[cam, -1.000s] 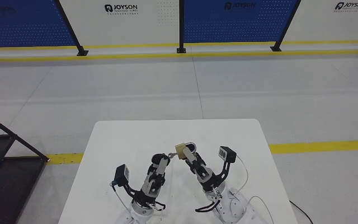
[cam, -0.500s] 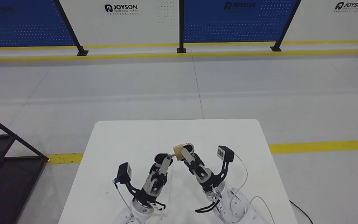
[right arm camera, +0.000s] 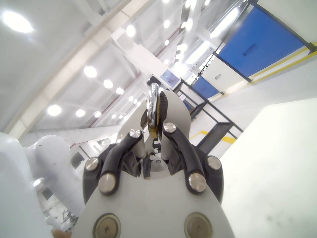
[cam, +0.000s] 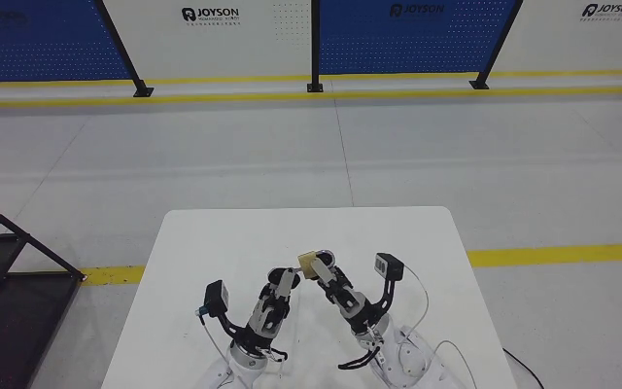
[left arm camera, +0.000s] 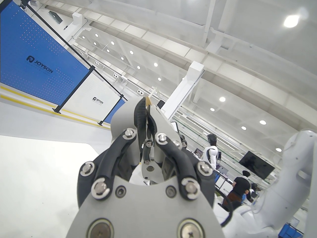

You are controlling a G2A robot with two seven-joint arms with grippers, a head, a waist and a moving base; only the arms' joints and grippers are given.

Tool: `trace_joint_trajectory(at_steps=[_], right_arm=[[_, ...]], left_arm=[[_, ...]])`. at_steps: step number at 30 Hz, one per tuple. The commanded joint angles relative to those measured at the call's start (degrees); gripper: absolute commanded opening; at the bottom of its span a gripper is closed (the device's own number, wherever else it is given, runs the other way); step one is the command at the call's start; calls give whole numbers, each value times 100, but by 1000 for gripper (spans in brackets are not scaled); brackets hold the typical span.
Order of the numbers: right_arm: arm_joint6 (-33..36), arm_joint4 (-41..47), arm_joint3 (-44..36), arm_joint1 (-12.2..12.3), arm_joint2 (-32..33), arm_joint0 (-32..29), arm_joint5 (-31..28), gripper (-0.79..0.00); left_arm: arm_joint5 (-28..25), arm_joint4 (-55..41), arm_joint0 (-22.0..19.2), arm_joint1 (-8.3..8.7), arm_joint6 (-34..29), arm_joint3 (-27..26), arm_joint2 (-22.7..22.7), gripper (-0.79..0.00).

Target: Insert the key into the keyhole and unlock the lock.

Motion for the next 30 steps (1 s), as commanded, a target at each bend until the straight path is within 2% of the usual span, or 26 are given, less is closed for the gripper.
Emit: trace_joint_trajectory(at_steps=[1, 14, 20, 21, 22, 27, 28, 30], right_arm=[[37, -21, 1, 0, 4, 5, 7, -785], [303, -337, -67, 26, 66, -12, -74, -785], [220, -482, -111, 30, 117, -62, -23, -785], [192, -498, -116, 30, 128, -68, -17, -785], [156, -513, -123, 29, 141, -78, -14, -785], [87, -528, -119, 33, 193, -102, -30, -785], [88, -519, -115, 35, 205, -103, -38, -785], [91, -494, -109, 39, 229, -107, -56, -785]], left_arm=[[8, 19, 3, 0, -13, 9, -3, -785], [-2, 100, 5, 4, -97, 31, -3, -785], [1, 131, 4, 5, -107, 45, -11, -779], [-9, 124, 3, 5, -108, 46, -10, -637], [-13, 120, 1, 6, -110, 48, -12, -591], [-105, 60, -4, 13, -145, 60, -35, -145], [-118, 42, -2, 15, -152, 57, -45, -83], [-160, 17, 6, 20, -161, 47, -64, -71]])
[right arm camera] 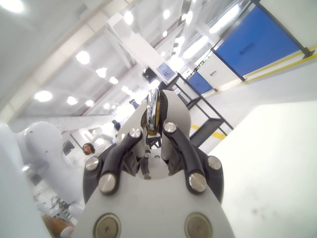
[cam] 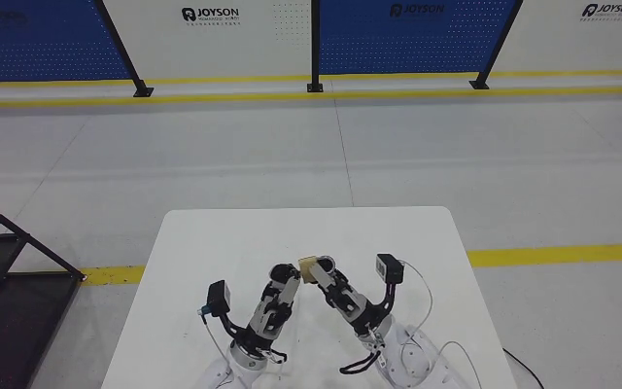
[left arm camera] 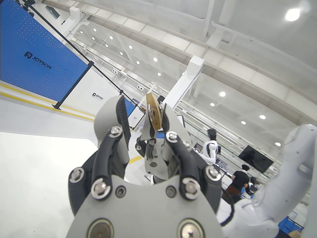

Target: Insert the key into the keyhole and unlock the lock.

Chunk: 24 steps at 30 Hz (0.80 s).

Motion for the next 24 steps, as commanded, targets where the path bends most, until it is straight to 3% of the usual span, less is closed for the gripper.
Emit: trace_joint_trajectory(at_steps=[1, 7, 10, 13, 14, 19, 24], right_arm=[[7, 23, 7, 6, 32, -2, -10, -785], [135, 115, 21, 44, 185, -13, -110, -785], [384, 119, 30, 92, 314, -13, -170, -785], [547, 218, 10, 135, 438, -45, -251, -785], [597, 252, 0, 147, 471, -56, -268, -785], [863, 376, -51, 194, 543, -70, -318, -785], [1072, 448, -85, 212, 489, -30, -268, -785]], left_arm=[[-44, -26, 13, 5, 0, -12, -25, -68], [-395, -49, 30, 56, -150, -6, -216, -182], [-873, -250, 13, 128, -503, 75, -439, -215], [-1369, -568, -6, 220, -1040, 149, -657, -317], [-1488, -686, -17, 253, -1245, 163, -712, -311], [-1488, -1395, -60, 444, -2264, 27, -781, -339], [-1488, -1859, -92, 569, -2800, -30, -762, -400]])
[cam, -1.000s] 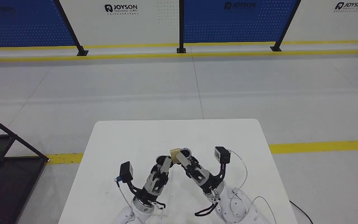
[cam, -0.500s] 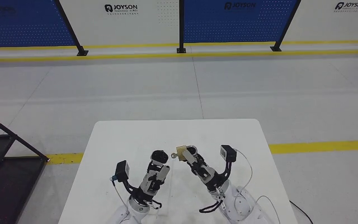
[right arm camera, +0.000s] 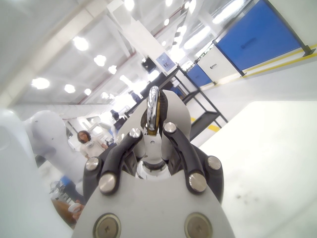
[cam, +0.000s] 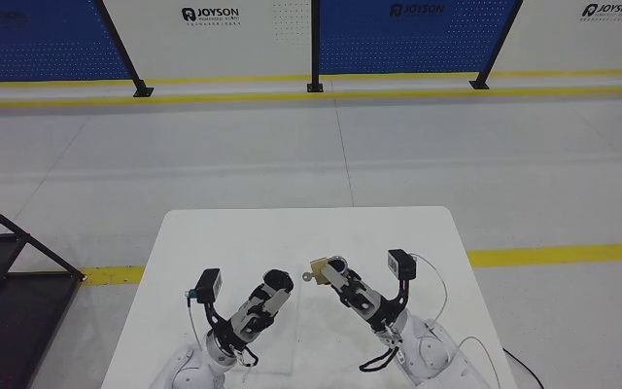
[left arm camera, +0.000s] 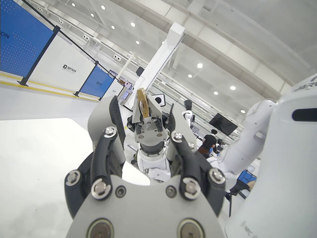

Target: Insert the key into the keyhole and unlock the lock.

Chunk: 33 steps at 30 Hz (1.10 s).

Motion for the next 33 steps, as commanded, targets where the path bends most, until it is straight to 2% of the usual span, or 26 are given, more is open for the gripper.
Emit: trace_joint_trajectory(at_steps=[1, 5, 8, 10, 14, 15, 20, 24, 29, 33], right_arm=[[58, 29, -9, 2, -33, 21, 28, -785], [113, 34, -19, 6, -72, 52, 90, -785], [145, 41, -15, 7, -103, 77, 141, -785], [166, 48, -12, 8, -121, 96, 168, -785], [216, 42, -11, 12, -159, 113, 213, -785], [227, 36, -9, 14, -165, 116, 228, -785], [266, -6, -24, 19, -206, 123, 286, -785], [272, -36, -27, 22, -230, 133, 346, -785], [276, -52, -28, 29, -250, 131, 359, -785], [248, -66, -32, 36, -251, 121, 364, -785]], left_arm=[[0, -109, -36, 41, -209, 15, 28, -400], [0, -229, -96, 88, -382, 53, 84, -409], [0, -254, -135, 107, -397, 73, 117, -446], [0, -231, -154, 113, -363, 86, 124, -499], [0, -59, -163, 117, -253, 88, 143, -520], [0, -20, -164, 117, -229, 95, 151, -570], [0, 88, -173, 117, -88, 125, 181, -570], [0, 153, -180, 118, -22, 151, 198, -610], [1, 220, -188, 115, 41, 195, 207, -711], [54, 286, -191, 105, 95, 211, 217, -742]])
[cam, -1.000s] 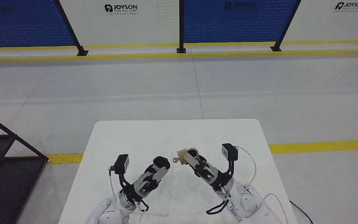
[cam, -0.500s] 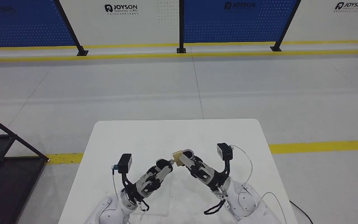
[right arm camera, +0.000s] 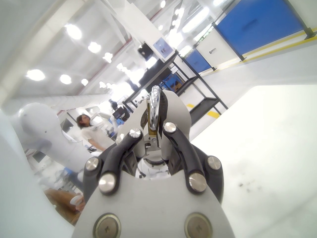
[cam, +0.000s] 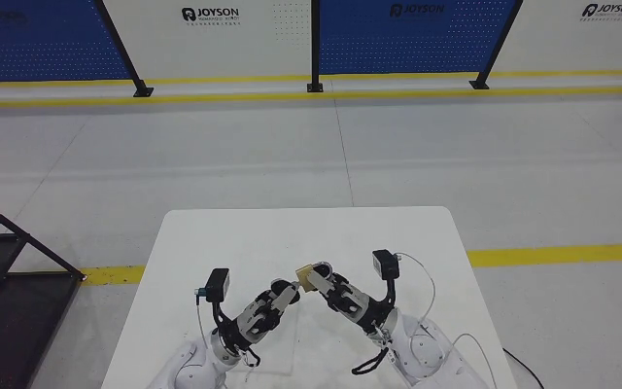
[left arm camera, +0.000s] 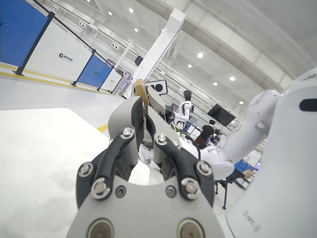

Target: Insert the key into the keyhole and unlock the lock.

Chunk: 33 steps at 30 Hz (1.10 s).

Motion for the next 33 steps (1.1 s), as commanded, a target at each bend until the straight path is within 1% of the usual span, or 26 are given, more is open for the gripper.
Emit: trace_joint_trajectory(at_steps=[1, 5, 7, 15, 25, 28, 33], right_arm=[[-6, -12, -1, 3, -4, -6, -4, -785], [-16, -40, -11, 11, -9, -19, -4, -785], [-16, -70, -20, 15, -10, -25, -10, -785], [-55, -153, -43, 30, -8, -42, 0, -785], [-123, -269, -88, 44, -10, -71, 120, -785], [-133, -282, -96, 47, -16, -71, 163, -785], [-136, -298, -114, 52, -28, -68, 208, -785]], left_arm=[[40, 42, -2, -4, 13, 4, 7, -745], [97, 94, 0, -11, 35, -2, 17, -757], [170, 130, 3, -14, 53, -16, 9, -785], [285, 405, 23, -26, 170, -74, -18, -785], [562, 1324, 99, -78, 845, -166, -96, -785], [656, 1657, 125, -93, 1096, -190, -110, -785], [955, 2408, 171, -121, 1637, -254, -134, -785]])
